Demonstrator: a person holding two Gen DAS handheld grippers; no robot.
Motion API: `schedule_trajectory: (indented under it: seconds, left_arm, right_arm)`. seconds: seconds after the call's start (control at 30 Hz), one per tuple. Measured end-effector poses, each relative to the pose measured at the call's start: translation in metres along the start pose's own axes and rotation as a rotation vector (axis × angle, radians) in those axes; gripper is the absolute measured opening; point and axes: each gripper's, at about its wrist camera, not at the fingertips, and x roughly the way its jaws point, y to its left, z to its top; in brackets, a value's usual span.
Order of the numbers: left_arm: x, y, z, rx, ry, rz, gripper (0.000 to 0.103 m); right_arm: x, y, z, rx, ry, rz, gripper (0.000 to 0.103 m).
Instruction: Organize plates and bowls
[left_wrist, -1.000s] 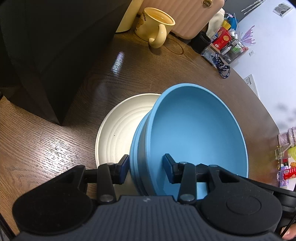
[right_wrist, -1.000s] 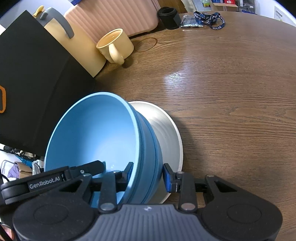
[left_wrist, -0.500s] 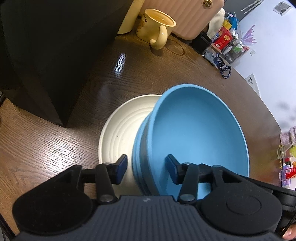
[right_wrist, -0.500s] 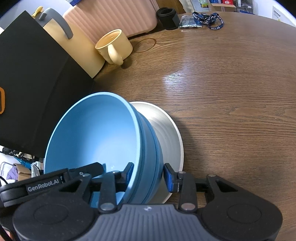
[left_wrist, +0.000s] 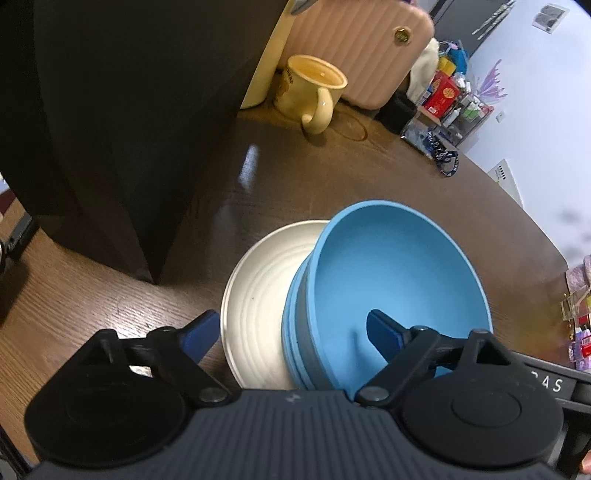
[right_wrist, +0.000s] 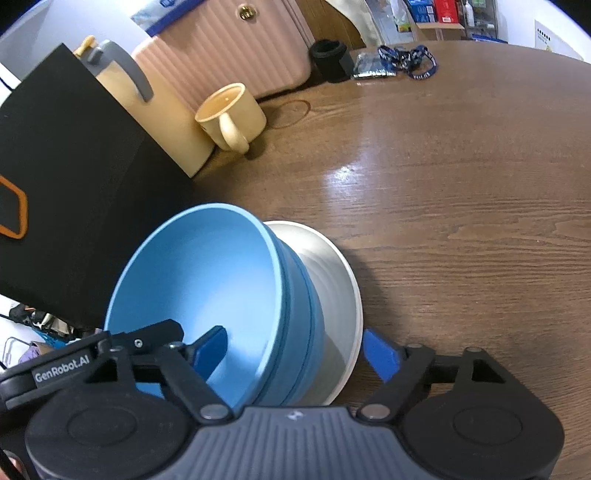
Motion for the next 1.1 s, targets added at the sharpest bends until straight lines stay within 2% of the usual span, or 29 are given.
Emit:
schedule_trajectory:
  seconds: [0.07,0.17,0.27,0.9,1.1]
  left_arm:
    - [-0.005,-0.001,-0.001,0.012,-0.025,0.009,0.102]
    - [-0.013,-0.002,-0.002,0.032,-0.067,0.012,0.103]
    - [-0.019,-0.001,-0.003,0.050,-0.087,0.009,0.103]
    - [-0.059,0.009,-0.014,0.115,-0.201,0.021,0.103]
    - [-0.076,-0.001,-0.028,0.155,-0.270,0.013,0.103]
  right_arm:
    - [-0.005,0.002,-0.002,-0.009,-0.022,0.002,0.087]
    - [-0.013,0.004,-0.004,-0.022,-0.056,-0.005,0.091]
    - [-0.018,0.006,-0.006,-0.029,-0.080,-0.007,0.103]
    - [-0.053,0.020,-0.033,-0.062,-0.217,-0.034,0.103]
    - [-0.072,0.019,-0.048,-0.109,-0.290,-0.034,0.103]
